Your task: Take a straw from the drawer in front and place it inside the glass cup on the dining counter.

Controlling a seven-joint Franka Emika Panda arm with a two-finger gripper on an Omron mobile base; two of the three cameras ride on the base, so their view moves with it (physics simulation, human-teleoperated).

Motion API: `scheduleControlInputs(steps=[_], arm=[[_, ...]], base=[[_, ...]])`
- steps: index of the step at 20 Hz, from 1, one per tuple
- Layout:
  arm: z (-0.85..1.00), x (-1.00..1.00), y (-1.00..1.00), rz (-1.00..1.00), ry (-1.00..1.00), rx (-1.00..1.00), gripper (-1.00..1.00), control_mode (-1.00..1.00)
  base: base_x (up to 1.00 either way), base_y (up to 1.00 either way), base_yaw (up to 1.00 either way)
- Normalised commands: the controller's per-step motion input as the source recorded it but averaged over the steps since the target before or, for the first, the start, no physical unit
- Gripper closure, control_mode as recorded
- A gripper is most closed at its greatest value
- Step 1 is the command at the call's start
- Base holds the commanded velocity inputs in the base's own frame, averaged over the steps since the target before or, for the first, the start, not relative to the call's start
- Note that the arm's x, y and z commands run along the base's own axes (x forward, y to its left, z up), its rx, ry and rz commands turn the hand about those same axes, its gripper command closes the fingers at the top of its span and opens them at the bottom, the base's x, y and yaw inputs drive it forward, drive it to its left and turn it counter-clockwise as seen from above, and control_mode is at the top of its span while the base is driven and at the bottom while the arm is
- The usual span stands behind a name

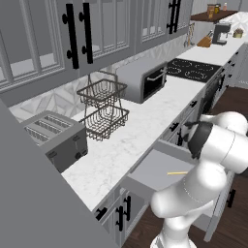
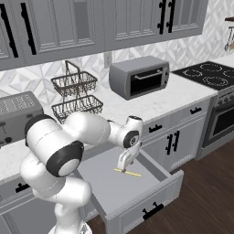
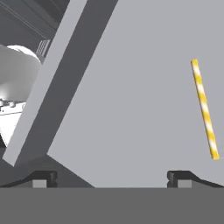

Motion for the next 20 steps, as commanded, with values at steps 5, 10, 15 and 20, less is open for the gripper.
scheduleControlInputs(steps=[5, 10, 15, 20], arm=[[-0.11, 0.1, 0.12, 0.17, 0.0, 0.1, -1.0, -1.0], [-0.27, 0.05, 0.33, 0.09, 0.01, 0.07, -1.0, -1.0], [-0.28, 0.12, 0.44, 0.02, 0.0, 0.04, -1.0, -1.0], [-0.19, 0.06, 0.18, 0.0, 0.0, 0.0, -1.0, -1.0]], base=[[0.0, 0.0, 0.0], [0.0, 0.0, 0.0], [0.0, 0.0, 0.0], [0.0, 0.0, 0.0]])
